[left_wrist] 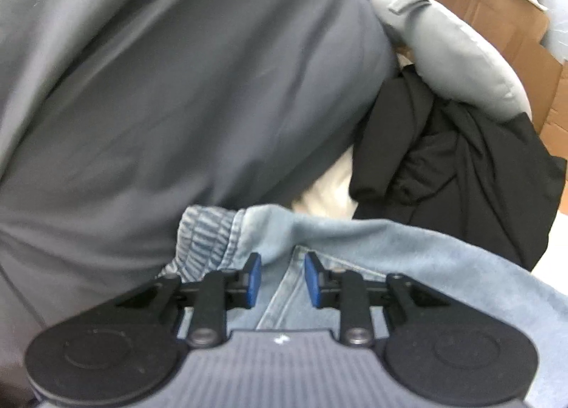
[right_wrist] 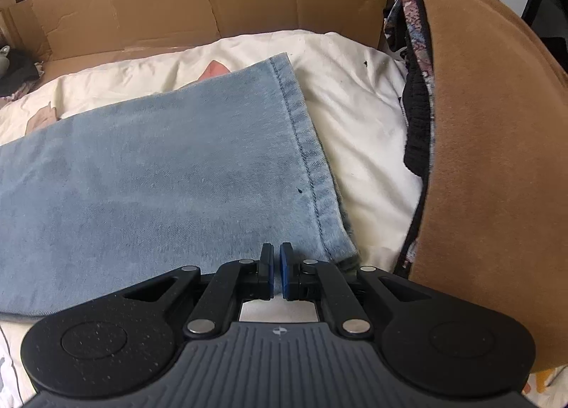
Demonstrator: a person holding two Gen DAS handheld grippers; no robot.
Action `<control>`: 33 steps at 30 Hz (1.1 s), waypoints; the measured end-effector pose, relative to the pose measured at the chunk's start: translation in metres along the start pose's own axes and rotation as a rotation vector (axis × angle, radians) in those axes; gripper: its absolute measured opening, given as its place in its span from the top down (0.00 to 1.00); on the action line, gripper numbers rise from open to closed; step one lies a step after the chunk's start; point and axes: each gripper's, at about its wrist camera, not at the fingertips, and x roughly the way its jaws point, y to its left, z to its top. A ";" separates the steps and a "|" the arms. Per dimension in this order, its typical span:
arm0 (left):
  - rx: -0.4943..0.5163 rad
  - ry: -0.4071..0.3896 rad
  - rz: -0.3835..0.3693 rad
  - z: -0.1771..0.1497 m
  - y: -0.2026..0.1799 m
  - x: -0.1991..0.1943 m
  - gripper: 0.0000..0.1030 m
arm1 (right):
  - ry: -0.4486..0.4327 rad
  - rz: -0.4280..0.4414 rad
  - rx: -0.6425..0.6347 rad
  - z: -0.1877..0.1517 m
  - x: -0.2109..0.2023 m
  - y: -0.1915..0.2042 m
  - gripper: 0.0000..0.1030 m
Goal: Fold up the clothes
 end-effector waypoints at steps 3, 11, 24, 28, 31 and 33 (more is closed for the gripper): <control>0.006 0.022 0.005 0.002 -0.004 0.012 0.73 | -0.001 -0.007 -0.001 -0.005 -0.007 -0.003 0.91; -0.008 0.094 0.013 0.007 0.010 0.052 0.79 | 0.027 -0.015 0.008 -0.016 -0.014 -0.001 0.91; 0.054 0.179 0.021 0.011 0.002 0.075 0.82 | -0.054 0.083 0.322 -0.026 -0.026 -0.028 0.75; 0.084 0.159 -0.008 0.000 0.006 0.053 0.78 | -0.082 0.100 0.475 -0.029 -0.020 -0.050 0.67; 0.124 0.169 -0.040 -0.009 0.009 0.037 0.77 | -0.098 0.137 0.584 -0.034 -0.011 -0.064 0.66; 0.125 0.174 -0.054 -0.015 0.012 0.027 0.76 | -0.094 0.136 0.609 -0.036 -0.004 -0.067 0.66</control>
